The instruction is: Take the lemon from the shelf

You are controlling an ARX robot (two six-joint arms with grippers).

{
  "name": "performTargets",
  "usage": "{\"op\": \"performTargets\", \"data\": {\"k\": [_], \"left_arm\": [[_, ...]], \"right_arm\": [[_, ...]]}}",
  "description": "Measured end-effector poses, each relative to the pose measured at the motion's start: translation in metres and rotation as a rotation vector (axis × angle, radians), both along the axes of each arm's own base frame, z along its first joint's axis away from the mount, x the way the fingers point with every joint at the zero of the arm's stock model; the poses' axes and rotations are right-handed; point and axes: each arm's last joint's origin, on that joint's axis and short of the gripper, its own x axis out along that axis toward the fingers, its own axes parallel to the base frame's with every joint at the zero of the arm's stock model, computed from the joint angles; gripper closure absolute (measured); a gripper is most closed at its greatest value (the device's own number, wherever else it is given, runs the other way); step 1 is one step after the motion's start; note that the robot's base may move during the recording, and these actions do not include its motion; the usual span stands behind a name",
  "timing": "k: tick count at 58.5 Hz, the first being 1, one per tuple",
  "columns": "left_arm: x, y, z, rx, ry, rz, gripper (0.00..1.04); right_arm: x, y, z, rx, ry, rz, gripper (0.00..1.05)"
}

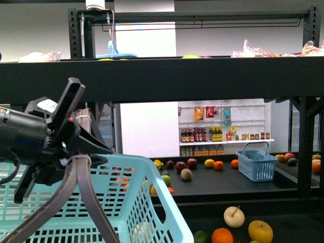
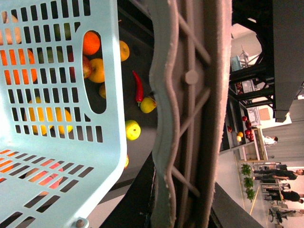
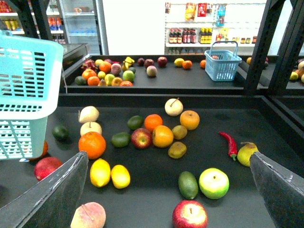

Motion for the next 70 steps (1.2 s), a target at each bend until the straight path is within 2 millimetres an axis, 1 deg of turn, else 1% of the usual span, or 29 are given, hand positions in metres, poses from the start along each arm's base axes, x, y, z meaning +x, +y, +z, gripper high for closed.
{"op": "performTargets", "data": {"k": [11,28,30,33,35,39,44,46,47,49,50,52,55,57,58,60,61,62,63,65,66,68,70], "left_arm": [[0.003,-0.018,-0.009,0.014,0.014,-0.01,0.91],[0.011,-0.042,-0.014,0.028,0.012,-0.027,0.91],[0.012,-0.044,-0.014,0.03,0.01,-0.026,0.91],[0.013,-0.045,-0.015,0.031,0.012,-0.028,0.91],[0.013,-0.045,-0.015,0.032,0.012,-0.024,0.91],[0.013,-0.045,-0.015,0.032,0.013,-0.023,0.91],[0.013,-0.045,-0.015,0.034,0.013,-0.021,0.91],[0.013,-0.045,-0.015,0.035,0.013,-0.017,0.91],[0.013,-0.045,-0.015,0.035,0.013,-0.017,0.91],[0.013,-0.045,-0.015,0.036,0.013,-0.014,0.91],[0.013,-0.044,-0.015,0.036,0.013,-0.013,0.91],[0.013,-0.044,-0.015,0.038,0.011,-0.011,0.91],[0.013,-0.044,-0.015,0.038,0.011,-0.01,0.91],[0.013,-0.044,-0.015,0.038,0.011,-0.01,0.91],[0.013,-0.044,-0.015,0.037,0.011,-0.01,0.91],[0.013,-0.044,-0.015,0.036,0.012,-0.013,0.91],[0.013,-0.045,-0.015,0.036,0.012,-0.014,0.91],[0.013,-0.045,-0.015,0.034,0.012,-0.018,0.91],[0.013,-0.045,-0.015,0.034,0.011,-0.017,0.91],[0.013,-0.045,-0.015,0.035,0.012,-0.017,0.91],[0.013,-0.045,-0.015,0.035,0.012,-0.017,0.91],[0.013,-0.045,-0.015,0.035,0.012,-0.016,0.91],[0.013,-0.045,-0.015,0.035,0.012,-0.016,0.91]], "right_arm": [[0.0,0.0,0.0,0.0,0.0,0.0,0.02],[0.0,0.0,0.0,0.0,0.0,0.0,0.02],[0.0,0.0,-0.001,0.003,0.027,-0.023,0.02],[0.002,-0.002,-0.002,0.017,0.13,-0.075,0.02],[0.006,-0.004,-0.001,0.032,0.203,-0.089,0.02],[0.017,-0.01,0.005,0.065,0.269,-0.072,0.02],[0.039,-0.023,0.02,0.106,0.305,-0.039,0.02],[0.054,-0.031,0.028,0.128,0.321,-0.011,0.02],[0.058,-0.033,0.03,0.132,0.325,-0.005,0.02],[0.076,-0.041,0.034,0.141,0.343,0.022,0.02],[0.08,-0.043,0.035,0.139,0.348,0.027,0.02],[0.1,-0.049,0.036,0.135,0.365,0.048,0.02],[0.122,-0.055,0.032,0.137,0.405,0.076,0.02],[0.142,-0.061,0.025,0.149,0.452,0.102,0.02],[0.148,-0.062,0.023,0.152,0.465,0.103,0.02],[0.169,-0.067,0.009,0.168,0.537,0.105,0.02],[0.175,-0.068,0.004,0.173,0.557,0.108,0.02],[0.184,-0.07,-0.003,0.18,0.589,0.112,0.02],[0.189,-0.07,-0.007,0.18,0.604,0.115,0.02],[0.207,-0.071,-0.024,0.19,0.668,0.12,0.02],[0.212,-0.071,-0.027,0.192,0.682,0.122,0.02],[0.229,-0.069,-0.042,0.193,0.733,0.121,0.02],[0.241,-0.067,-0.053,0.19,0.768,0.117,0.02]]}}
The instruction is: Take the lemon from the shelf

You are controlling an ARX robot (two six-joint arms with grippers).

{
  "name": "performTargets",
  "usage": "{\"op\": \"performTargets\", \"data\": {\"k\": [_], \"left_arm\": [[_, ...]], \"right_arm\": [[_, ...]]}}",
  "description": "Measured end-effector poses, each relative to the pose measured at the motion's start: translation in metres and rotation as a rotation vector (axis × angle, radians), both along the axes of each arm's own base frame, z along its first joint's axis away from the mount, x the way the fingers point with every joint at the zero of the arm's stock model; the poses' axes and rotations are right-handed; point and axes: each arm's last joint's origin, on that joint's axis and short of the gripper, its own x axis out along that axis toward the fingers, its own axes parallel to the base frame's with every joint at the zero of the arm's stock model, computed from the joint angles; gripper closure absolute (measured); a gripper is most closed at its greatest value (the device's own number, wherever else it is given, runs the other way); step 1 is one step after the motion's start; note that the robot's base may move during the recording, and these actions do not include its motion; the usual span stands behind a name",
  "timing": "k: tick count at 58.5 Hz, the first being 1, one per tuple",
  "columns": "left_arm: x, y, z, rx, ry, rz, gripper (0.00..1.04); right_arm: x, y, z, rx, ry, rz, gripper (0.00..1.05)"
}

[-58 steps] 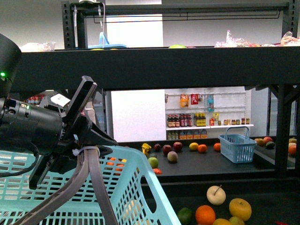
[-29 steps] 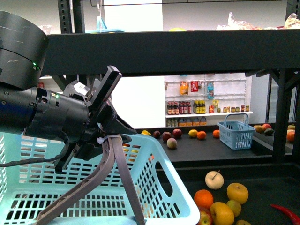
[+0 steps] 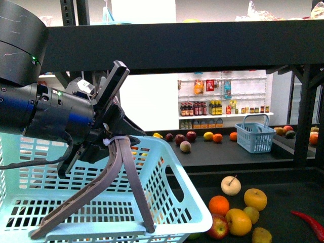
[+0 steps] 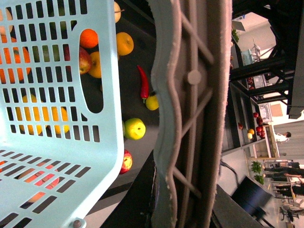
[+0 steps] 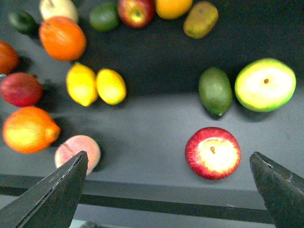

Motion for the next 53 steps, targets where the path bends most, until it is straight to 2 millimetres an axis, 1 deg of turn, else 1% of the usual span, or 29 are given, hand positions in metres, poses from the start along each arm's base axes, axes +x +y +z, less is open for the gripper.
{"op": "performTargets", "data": {"k": [1,3,6,9,15,19,24,26,29,35,42,53], "left_arm": [[0.0,0.0,0.0,0.0,0.0,0.0,0.91],[0.0,0.0,0.0,-0.001,0.0,-0.003,0.91],[0.0,0.0,0.0,-0.001,0.0,-0.003,0.91],[0.0,0.0,0.0,0.0,0.0,-0.001,0.91],[0.0,0.0,0.0,0.001,0.0,0.002,0.91],[0.0,0.0,0.0,0.001,-0.001,0.001,0.91],[0.0,0.0,0.0,0.001,-0.001,0.002,0.91],[0.0,0.0,0.0,0.001,-0.001,0.002,0.91],[0.0,0.0,0.0,0.001,-0.001,0.002,0.91],[0.0,0.0,0.0,0.001,-0.001,0.001,0.91],[0.0,0.0,0.0,0.001,-0.001,0.001,0.91],[0.0,0.0,0.0,0.001,-0.001,0.002,0.91]], "right_arm": [[0.004,0.001,-0.004,-0.001,0.011,0.0,0.02],[0.019,0.006,-0.017,-0.011,0.042,0.006,0.02],[0.031,0.014,-0.029,-0.02,0.064,0.016,0.02],[0.043,0.027,-0.043,-0.021,0.07,0.052,0.02],[0.06,0.053,-0.062,-0.056,0.047,0.12,0.02],[0.072,0.076,-0.08,-0.078,0.004,0.234,0.02],[0.078,0.09,-0.095,-0.093,-0.023,0.327,0.02],[0.08,0.095,-0.105,-0.106,-0.025,0.367,0.02],[0.083,0.1,-0.119,-0.141,-0.037,0.428,0.02],[0.088,0.103,-0.137,-0.185,-0.048,0.504,0.02],[0.097,0.104,-0.15,-0.222,-0.085,0.569,0.02],[0.115,0.109,-0.166,-0.279,-0.13,0.624,0.02]]}}
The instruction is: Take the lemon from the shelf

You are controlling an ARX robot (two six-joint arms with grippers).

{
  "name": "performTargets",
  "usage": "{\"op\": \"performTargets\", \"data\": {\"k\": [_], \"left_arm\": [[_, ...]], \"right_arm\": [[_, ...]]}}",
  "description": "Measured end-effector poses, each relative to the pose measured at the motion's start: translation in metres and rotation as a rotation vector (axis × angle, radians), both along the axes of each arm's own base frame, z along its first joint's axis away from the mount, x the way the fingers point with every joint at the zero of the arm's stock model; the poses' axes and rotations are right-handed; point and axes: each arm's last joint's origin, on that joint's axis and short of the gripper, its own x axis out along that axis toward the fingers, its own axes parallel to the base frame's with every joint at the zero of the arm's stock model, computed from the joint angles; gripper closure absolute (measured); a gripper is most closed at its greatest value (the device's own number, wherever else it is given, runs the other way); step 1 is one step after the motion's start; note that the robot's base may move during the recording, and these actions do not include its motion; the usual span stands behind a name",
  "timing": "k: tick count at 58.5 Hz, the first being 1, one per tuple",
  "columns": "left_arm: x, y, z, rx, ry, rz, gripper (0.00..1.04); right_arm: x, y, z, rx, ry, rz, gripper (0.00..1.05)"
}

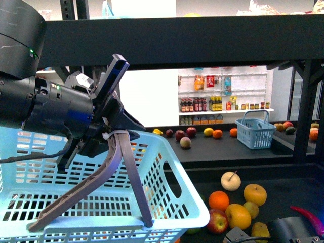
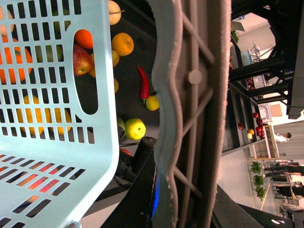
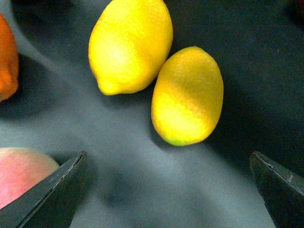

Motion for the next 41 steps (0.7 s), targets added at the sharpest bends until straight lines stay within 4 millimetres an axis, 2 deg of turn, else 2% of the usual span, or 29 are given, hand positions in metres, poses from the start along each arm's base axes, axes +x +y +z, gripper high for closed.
{"op": "performTargets", "data": {"k": [13,25,41], "left_arm": [[0.0,0.0,0.0,0.0,0.0,0.0,0.91],[0.0,0.0,0.0,0.0,0.0,0.0,0.91],[0.0,0.0,0.0,0.0,0.0,0.0,0.91]], "right_arm": [[0.026,0.012,-0.023,-0.042,-0.021,0.012,0.02],[0.049,0.024,-0.029,-0.072,-0.039,0.013,0.02],[0.071,0.026,-0.043,-0.114,-0.043,-0.025,0.02]]}}
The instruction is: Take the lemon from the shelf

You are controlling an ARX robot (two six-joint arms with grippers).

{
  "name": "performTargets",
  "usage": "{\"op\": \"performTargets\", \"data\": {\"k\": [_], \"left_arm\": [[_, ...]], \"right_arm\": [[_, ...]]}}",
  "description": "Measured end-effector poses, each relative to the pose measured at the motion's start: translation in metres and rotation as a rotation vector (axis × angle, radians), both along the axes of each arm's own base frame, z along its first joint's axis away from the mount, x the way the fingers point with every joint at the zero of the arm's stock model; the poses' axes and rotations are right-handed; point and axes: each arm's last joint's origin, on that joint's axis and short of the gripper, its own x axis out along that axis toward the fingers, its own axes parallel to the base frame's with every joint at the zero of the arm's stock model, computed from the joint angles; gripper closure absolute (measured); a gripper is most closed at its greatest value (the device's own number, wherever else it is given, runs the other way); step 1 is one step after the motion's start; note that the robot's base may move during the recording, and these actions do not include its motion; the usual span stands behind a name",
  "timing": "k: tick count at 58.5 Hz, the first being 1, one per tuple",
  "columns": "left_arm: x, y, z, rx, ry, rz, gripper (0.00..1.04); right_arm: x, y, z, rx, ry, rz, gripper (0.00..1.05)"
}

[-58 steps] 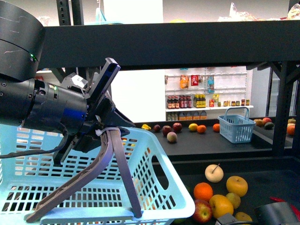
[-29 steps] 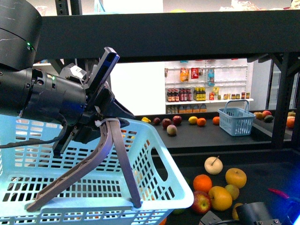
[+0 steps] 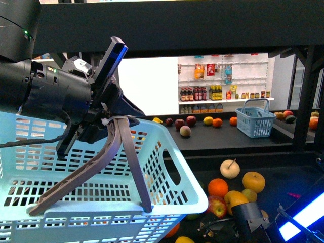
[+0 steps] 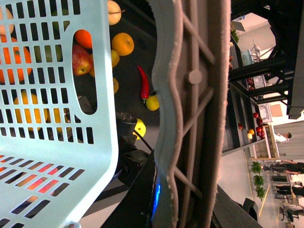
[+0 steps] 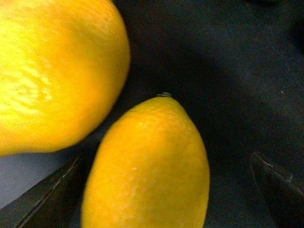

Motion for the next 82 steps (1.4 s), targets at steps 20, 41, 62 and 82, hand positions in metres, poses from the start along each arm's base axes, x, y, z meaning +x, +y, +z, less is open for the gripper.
{"op": "performTargets", "data": {"k": [20,41,62,82], "left_arm": [[0.0,0.0,0.0,0.0,0.0,0.0,0.91],[0.0,0.0,0.0,0.0,0.0,0.0,0.91],[0.0,0.0,0.0,0.0,0.0,0.0,0.91],[0.0,0.0,0.0,0.0,0.0,0.0,0.91]], "right_arm": [[0.012,0.0,-0.004,0.007,-0.003,-0.033,0.31],[-0.005,-0.033,0.026,0.015,-0.041,-0.122,0.51],[-0.039,-0.09,0.171,0.144,-0.267,-0.206,0.51],[-0.071,-0.038,0.286,0.472,-0.286,-0.117,0.51]]}}
